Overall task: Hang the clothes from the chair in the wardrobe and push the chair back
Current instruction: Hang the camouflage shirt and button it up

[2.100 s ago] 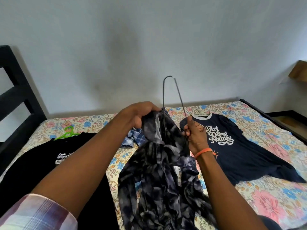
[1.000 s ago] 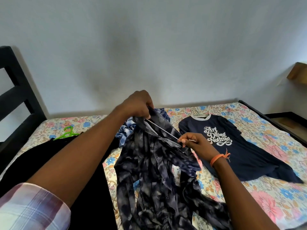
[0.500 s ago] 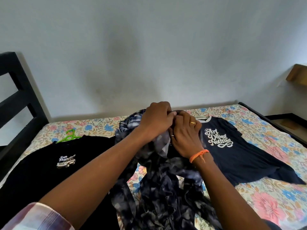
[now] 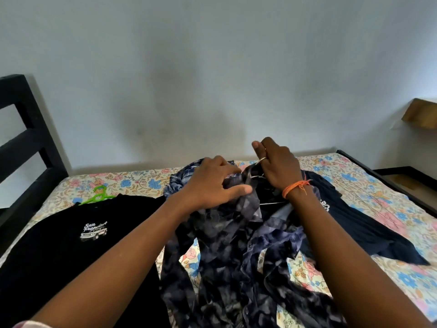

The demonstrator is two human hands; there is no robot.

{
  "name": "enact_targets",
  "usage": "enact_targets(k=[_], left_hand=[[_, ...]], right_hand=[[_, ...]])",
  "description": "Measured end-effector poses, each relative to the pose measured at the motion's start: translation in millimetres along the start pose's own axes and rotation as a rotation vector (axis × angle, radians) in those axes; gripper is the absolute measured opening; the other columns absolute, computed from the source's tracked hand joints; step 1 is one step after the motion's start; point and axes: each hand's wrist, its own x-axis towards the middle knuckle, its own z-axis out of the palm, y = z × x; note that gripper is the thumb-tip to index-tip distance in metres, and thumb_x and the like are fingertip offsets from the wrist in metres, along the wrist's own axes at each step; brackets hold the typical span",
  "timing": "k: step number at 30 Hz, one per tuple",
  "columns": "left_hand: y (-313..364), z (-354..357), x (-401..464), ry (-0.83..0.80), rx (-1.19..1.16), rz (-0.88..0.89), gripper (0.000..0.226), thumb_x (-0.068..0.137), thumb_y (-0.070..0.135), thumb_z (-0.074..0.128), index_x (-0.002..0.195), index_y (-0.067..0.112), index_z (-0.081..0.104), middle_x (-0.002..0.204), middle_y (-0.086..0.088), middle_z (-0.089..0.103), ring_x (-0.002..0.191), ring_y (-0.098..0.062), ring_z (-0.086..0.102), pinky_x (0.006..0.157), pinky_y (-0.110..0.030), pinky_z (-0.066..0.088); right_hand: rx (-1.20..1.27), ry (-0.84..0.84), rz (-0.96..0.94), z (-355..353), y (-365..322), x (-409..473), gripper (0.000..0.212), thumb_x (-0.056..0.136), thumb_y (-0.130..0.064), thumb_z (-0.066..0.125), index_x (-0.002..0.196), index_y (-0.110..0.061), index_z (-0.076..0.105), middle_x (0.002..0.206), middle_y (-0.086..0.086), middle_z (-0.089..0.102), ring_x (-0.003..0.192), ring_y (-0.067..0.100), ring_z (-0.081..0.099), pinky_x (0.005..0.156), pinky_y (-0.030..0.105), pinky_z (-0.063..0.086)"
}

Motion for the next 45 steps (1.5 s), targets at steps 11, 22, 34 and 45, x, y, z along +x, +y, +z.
enact_targets(k=[11, 22, 34, 45], left_hand=[[-18, 32, -3, 0.103, 0.371, 0.285, 0.049, 0.092, 0.058, 0.043, 0.092, 0.012, 0.058, 0.083, -0.006, 0.067, 0.070, -0.035, 0.066, 0.051, -0.039, 0.049], [41, 45, 55, -0.026, 0.235, 0.249, 0.042, 0.100, 0.054, 0.041, 0.077, 0.020, 0.052, 0.073, -0.004, 0.056, 0.074, -0.032, 0.062, 0.059, -0.035, 0.046], [136, 65, 165, 0.090, 0.197, 0.492, 0.047, 0.097, 0.056, 0.046, 0.064, 0.022, 0.044, 0.059, 0.003, 0.052, 0.057, -0.023, 0.050, 0.053, -0.028, 0.034], [130, 196, 126, -0.342, -0.051, 0.386, 0.044, 0.096, 0.053, 0.052, 0.064, 0.023, 0.045, 0.061, 0.006, 0.047, 0.057, -0.007, 0.046, 0.051, -0.029, 0.033]], right_hand=[[-0.008, -0.422, 0.068, -28, 17, 13, 0.051, 0.092, -0.060, 0.053, 0.066, -0.015, 0.055, 0.062, 0.000, 0.053, 0.065, 0.019, 0.052, 0.055, 0.029, 0.034], [0.702, -0.488, 0.269, -120, 98, -35, 0.036, 0.086, 0.005, 0.067, 0.122, -0.001, 0.061, 0.118, 0.016, 0.068, 0.100, 0.014, 0.065, 0.083, 0.023, 0.053], [-0.003, 0.031, 0.322, -131, 232, -134, 0.074, 0.078, -0.087, 0.034, 0.100, -0.018, 0.052, 0.090, 0.002, 0.051, 0.085, 0.022, 0.050, 0.077, 0.045, 0.040], [0.058, -0.175, 0.476, -117, 262, -217, 0.066, 0.086, -0.081, 0.036, 0.086, -0.017, 0.052, 0.077, 0.016, 0.052, 0.069, 0.027, 0.052, 0.065, 0.045, 0.040]])
